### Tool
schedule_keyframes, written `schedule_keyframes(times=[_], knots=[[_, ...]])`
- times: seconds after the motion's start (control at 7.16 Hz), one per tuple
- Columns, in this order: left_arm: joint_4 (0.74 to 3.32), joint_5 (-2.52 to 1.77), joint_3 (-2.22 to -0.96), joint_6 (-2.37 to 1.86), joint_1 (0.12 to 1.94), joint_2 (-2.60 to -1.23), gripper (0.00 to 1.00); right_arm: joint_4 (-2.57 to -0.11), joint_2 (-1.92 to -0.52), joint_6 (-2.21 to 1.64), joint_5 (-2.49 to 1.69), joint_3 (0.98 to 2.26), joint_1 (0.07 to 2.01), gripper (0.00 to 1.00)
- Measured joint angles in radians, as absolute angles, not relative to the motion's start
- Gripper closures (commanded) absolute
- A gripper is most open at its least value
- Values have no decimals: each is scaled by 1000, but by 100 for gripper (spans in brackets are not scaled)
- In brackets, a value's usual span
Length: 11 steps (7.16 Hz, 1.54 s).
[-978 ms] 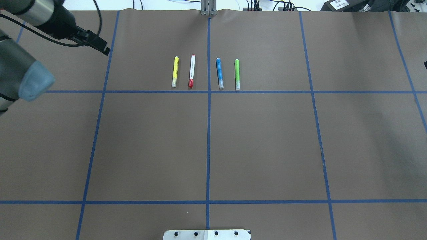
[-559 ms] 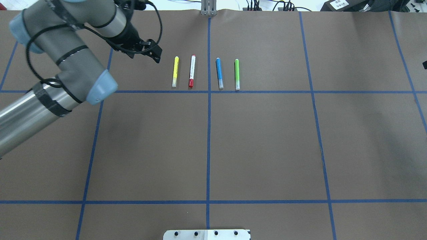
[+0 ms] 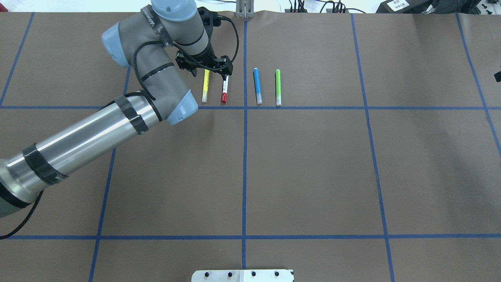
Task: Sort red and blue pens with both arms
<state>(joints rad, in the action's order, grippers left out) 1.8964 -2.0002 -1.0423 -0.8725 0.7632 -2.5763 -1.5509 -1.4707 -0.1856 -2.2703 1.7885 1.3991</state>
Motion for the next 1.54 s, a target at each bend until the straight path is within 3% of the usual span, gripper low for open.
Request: schedule_keyframes(times=[0.28,0.56,0.7,0.84,1.54], knots=[[1926,-1941,-919,-898,726,-2647,18,-1550,-1468,-186,-2269,1782,1396,0],[1970,-1902,-855,-902,711,-2661,46,-1530,-1460,-186,-2269,1759,1391,0],[1979,-1894,-845,-902,704,-2663,47,-1507,-1458,-186,-2269,1742,1391,0],[1981,-1892,-845,-901,696,-2664,54,-1493,-1457,-186,-2269,1730,1390,0],[1974,-1894,-879,-896,688,-2639,55,-1485,-1457,-187,-2269,1724,1390,0]])
